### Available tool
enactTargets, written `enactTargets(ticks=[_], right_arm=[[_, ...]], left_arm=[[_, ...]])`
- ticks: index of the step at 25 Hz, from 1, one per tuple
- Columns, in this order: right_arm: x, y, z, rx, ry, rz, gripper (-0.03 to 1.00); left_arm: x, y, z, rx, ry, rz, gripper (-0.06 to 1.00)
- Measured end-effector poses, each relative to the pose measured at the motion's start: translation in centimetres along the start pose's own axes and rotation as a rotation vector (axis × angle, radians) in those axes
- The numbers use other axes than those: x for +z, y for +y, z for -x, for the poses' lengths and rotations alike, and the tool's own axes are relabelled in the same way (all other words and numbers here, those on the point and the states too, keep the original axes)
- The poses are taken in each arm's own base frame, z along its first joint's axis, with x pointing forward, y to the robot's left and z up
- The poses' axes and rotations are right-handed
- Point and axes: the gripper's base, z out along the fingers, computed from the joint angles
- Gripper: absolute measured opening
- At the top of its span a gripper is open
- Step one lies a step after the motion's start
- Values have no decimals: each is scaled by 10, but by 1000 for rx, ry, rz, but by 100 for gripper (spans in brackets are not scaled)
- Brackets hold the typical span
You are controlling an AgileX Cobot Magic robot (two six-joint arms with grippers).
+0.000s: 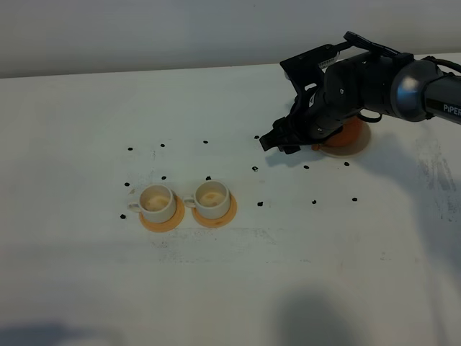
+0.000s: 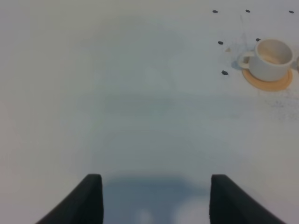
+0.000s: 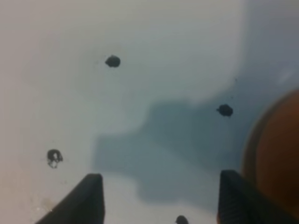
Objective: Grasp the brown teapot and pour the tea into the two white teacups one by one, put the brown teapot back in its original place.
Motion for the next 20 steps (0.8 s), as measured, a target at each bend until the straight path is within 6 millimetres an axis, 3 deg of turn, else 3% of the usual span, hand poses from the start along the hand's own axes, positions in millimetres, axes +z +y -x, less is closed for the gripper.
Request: enactTargets(ticks=[20], right_arm=[[-1,-10,-8,-18,95,-28,54]], left_arm=[[0,0,0,0,0,0,50]])
